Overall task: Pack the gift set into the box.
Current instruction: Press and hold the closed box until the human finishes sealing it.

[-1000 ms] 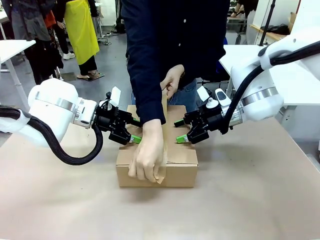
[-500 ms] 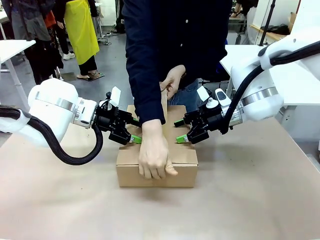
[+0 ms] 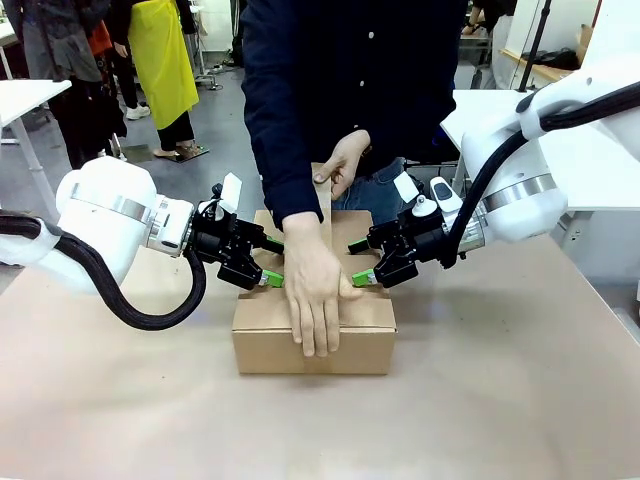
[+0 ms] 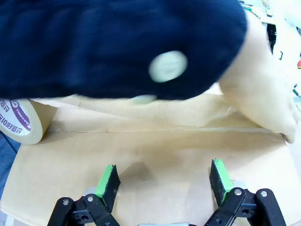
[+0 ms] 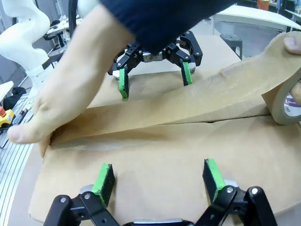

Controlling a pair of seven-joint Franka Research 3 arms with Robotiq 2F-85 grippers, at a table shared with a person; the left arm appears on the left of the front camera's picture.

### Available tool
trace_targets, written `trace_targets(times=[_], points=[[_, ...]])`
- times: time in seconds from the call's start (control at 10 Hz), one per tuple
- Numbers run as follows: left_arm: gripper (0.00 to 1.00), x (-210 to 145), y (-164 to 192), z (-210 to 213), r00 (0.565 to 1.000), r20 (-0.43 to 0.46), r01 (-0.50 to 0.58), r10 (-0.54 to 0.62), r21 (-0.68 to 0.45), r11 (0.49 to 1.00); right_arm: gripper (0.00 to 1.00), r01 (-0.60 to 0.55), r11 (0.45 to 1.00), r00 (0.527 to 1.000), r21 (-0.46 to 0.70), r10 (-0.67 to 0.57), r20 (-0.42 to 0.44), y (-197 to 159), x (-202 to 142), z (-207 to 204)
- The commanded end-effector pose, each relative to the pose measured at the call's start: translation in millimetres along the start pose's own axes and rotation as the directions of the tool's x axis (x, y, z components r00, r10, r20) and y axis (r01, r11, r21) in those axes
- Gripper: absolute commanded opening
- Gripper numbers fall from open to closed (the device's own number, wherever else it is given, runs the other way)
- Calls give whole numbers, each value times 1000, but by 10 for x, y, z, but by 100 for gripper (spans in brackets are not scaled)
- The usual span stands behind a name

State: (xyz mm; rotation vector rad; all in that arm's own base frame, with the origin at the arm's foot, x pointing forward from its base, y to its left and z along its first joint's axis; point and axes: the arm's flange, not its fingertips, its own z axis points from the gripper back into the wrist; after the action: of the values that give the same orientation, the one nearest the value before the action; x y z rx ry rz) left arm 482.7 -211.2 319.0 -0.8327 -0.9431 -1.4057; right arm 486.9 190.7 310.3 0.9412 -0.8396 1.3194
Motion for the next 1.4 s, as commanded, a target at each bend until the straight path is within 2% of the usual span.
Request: trace_targets(times=[0.0,1.3], points=[[100,-19,-24,-8,1000,3,12,-12,-7,1000,100,-4,1000,1000,7,4,-8,-8,-4,-29],[100,-19,-24,-8,1000,3,12,-12,-7,1000,100,-4,1000,1000,7,4,-8,-8,-4,-29]])
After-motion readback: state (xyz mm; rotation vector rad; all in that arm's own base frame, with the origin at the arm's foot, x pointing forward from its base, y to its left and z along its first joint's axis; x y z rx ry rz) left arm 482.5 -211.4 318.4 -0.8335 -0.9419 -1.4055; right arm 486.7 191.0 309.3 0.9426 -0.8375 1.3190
